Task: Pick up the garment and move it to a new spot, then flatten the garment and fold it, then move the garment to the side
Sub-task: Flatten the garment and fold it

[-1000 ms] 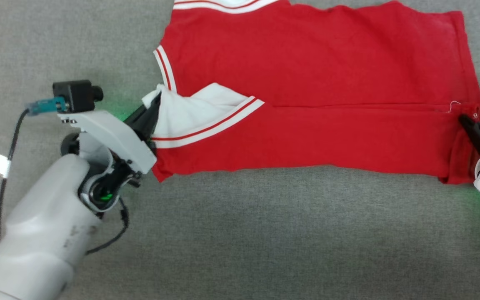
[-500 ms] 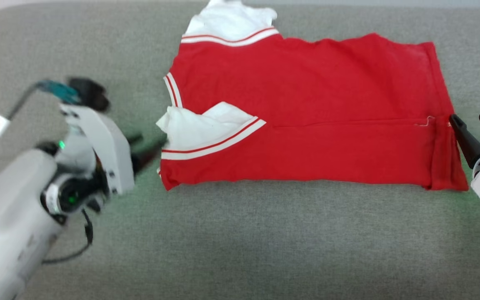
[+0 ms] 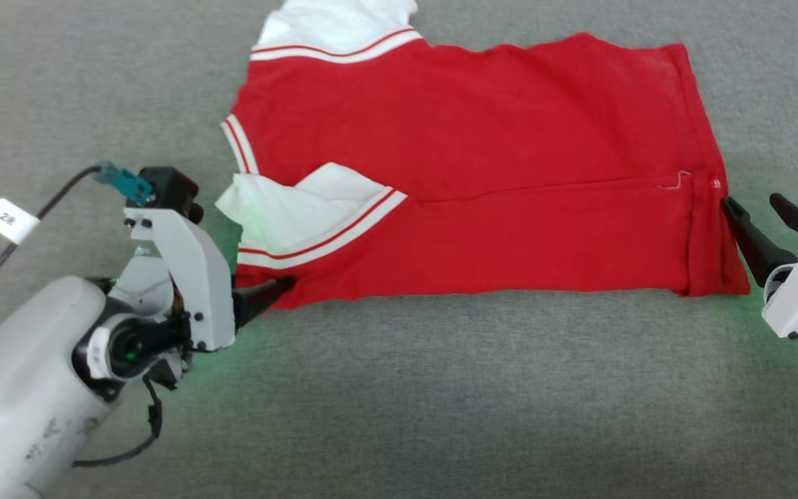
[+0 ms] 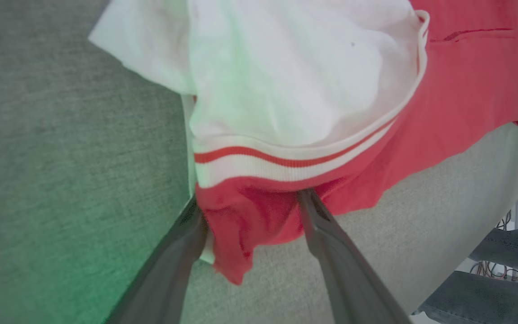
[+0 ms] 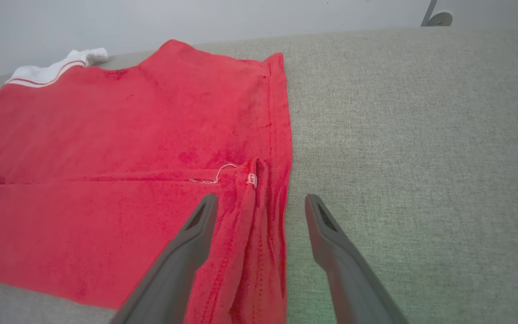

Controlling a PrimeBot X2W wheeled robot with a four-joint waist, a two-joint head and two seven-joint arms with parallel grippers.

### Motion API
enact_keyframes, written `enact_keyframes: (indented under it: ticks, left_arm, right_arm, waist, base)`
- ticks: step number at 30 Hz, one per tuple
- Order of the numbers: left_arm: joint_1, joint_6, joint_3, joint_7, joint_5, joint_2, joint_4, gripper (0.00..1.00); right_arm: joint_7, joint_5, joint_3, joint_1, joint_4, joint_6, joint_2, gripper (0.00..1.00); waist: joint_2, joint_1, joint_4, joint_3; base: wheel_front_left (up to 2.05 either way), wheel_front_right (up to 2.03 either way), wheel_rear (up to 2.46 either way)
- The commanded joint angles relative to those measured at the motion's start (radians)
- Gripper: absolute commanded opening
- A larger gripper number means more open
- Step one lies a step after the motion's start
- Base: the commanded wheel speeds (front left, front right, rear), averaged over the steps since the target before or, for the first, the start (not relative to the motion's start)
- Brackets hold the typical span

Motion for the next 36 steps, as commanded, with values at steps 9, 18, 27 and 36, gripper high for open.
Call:
enact_keyframes:
  ticks: [9, 18, 27, 36]
  left_arm:
    - [0.05, -0.048, -0.025, -0.003, -0.018, -0.04, 0.032, 0.0]
    - [0.047, -0.084, -0.028, -0.042, -0.003, -0.074, 0.024, 0.0]
    - [0.073, -0.118, -0.026, -0.113, 0.022, -0.08, 0.037, 0.0]
    - [0.196, -0.082, -0.01, -0.203, 0.035, 0.005, -0.135, 0.0]
  right_arm:
    - [0.215, 0.011, 0.125, -0.006, -0.049, -0.001, -0.099, 1.0]
    - [0.409, -0.026, 0.201, -0.083, 0.016, -0.001, -0.142, 0.66]
    - [0.379, -0.015, 0.143, -0.034, 0.029, -0.001, -0.161, 0.0]
    - [0.38, 0.003, 0.065, 0.151, -0.119, -0.001, -0.192, 0.0]
  waist:
    - [0.0, 0.0, -0.025, 0.022]
    - [0.0, 0.0, 0.019, 0.025]
    - [0.0, 0.0, 0.062, 0.003]
    - [0.0, 0.0, 0.078, -0.024]
  base:
    - [0.0, 0.0, 0.0]
    - [0.0, 0.0, 0.0]
    - [0.0, 0.0, 0.0]
    - [0.0, 0.0, 0.0]
